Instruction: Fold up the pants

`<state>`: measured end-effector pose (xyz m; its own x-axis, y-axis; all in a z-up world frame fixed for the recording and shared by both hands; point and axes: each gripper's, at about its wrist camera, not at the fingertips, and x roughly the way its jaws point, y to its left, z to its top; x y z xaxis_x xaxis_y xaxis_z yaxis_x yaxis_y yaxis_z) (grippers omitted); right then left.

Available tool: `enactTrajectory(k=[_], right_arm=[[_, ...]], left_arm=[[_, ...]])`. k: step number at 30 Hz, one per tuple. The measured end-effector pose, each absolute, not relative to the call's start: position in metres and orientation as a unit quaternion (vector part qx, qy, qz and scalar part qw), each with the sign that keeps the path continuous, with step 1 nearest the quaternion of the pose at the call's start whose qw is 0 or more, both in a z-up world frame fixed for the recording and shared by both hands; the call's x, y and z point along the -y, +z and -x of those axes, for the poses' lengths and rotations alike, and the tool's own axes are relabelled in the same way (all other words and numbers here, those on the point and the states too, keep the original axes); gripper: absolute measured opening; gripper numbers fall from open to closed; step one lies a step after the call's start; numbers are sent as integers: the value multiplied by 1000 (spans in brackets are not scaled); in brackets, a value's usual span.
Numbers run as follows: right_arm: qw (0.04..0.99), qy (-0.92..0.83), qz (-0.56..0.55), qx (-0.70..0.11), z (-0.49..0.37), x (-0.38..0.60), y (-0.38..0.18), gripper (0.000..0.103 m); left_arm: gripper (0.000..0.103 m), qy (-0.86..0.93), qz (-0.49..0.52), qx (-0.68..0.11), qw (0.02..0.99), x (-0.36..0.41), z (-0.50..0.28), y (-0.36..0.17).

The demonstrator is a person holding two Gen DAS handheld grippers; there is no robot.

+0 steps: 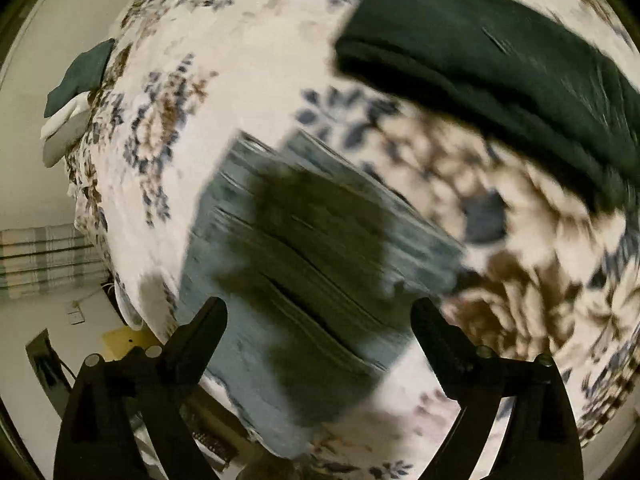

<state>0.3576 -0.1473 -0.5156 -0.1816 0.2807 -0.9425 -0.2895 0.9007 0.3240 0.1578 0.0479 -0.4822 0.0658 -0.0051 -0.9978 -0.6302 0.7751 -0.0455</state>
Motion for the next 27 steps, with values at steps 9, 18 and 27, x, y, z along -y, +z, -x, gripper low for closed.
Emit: enactTrajectory(k=[9, 18, 27], right_arm=[[599, 232, -22, -766, -342, 200, -571, 95], [594, 253, -11, -764, -332, 201, -575, 95], [600, 247, -18, -760, -339, 188, -577, 95]], left_arm=[[78, 261, 248, -658, 661, -14, -129, -508], [78, 263, 248, -658, 661, 0, -129, -510], [78, 247, 262, -669, 651, 16, -130, -519]])
